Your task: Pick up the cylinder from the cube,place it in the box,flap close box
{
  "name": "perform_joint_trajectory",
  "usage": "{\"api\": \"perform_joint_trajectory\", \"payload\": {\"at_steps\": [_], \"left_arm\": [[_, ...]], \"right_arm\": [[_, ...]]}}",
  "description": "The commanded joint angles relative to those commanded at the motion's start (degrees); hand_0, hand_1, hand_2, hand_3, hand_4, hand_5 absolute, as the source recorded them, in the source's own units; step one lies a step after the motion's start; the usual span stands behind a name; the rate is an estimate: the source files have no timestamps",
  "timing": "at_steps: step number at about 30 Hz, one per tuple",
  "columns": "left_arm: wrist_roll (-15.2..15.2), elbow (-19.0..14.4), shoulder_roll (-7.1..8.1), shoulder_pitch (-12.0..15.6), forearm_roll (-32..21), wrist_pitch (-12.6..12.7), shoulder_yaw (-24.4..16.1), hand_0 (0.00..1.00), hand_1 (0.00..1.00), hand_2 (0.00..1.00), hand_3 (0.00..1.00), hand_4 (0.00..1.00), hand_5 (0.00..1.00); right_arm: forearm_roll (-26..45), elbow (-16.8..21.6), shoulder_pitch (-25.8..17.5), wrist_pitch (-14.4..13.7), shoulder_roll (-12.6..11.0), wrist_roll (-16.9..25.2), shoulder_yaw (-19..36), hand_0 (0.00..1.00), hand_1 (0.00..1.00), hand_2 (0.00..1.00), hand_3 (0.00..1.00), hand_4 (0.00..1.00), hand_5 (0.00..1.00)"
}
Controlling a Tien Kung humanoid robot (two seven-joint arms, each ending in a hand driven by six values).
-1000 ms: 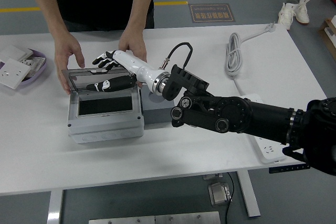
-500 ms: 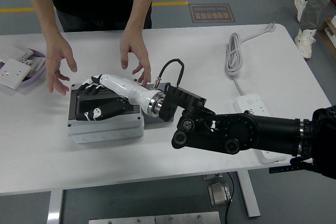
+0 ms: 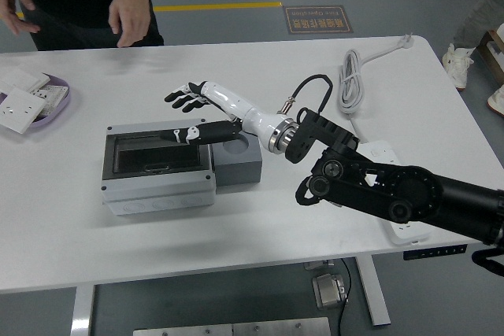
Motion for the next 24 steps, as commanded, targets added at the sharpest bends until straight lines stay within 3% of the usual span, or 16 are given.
{"api": "perform_joint_trajectory", "payload": {"at_steps": [3, 7, 9, 14, 24], "left_arm": [[0.1, 0.0, -0.18, 0.2, -0.1, 0.0, 0.0, 0.629, 0.647, 0.625, 0.668, 0.722, 0.253], [0.4, 0.0, -0.48, 0.5, -0.1, 0.2, 0.0, 0.629, 0.647, 0.625, 0.668, 0.722, 0.253], [0.6, 0.0, -0.56, 0.6, -0.1, 0.4, 0.1, 0.629, 0.647, 0.625, 0.668, 0.722, 0.253], [1.0, 0.1, -0.5, 0.9, -0.6, 0.6, 0.3, 0.629, 0.647, 0.625, 0.668, 0.722, 0.253], [0.7, 0.1, -0.06, 1.3, -1.2, 0.3, 0.1, 0.629, 0.647, 0.625, 0.668, 0.722, 0.253]], "right_arm": [[-2.8, 1.5, -3.3, 0.1, -1.0, 0.5, 5.2, 0.795, 0.709, 0.734, 0.741, 0.942, 0.533], [-5.1, 0.8, -8.4, -0.1, -1.4, 1.6, 12.9, 0.795, 0.709, 0.734, 0.741, 0.942, 0.533], [-4.6, -0.4, -10.8, -0.3, -1.5, 2.4, 16.3, 0.792, 0.697, 0.72, 0.698, 0.921, 0.55], [0.5, -3.3, -16.7, -0.5, -2.1, 5.2, 23.6, 0.792, 0.697, 0.72, 0.698, 0.921, 0.55], [9.7, -5.1, -22.9, 0.4, -2.1, 10.3, 28.5, 0.775, 0.692, 0.703, 0.677, 0.918, 0.539]]}}
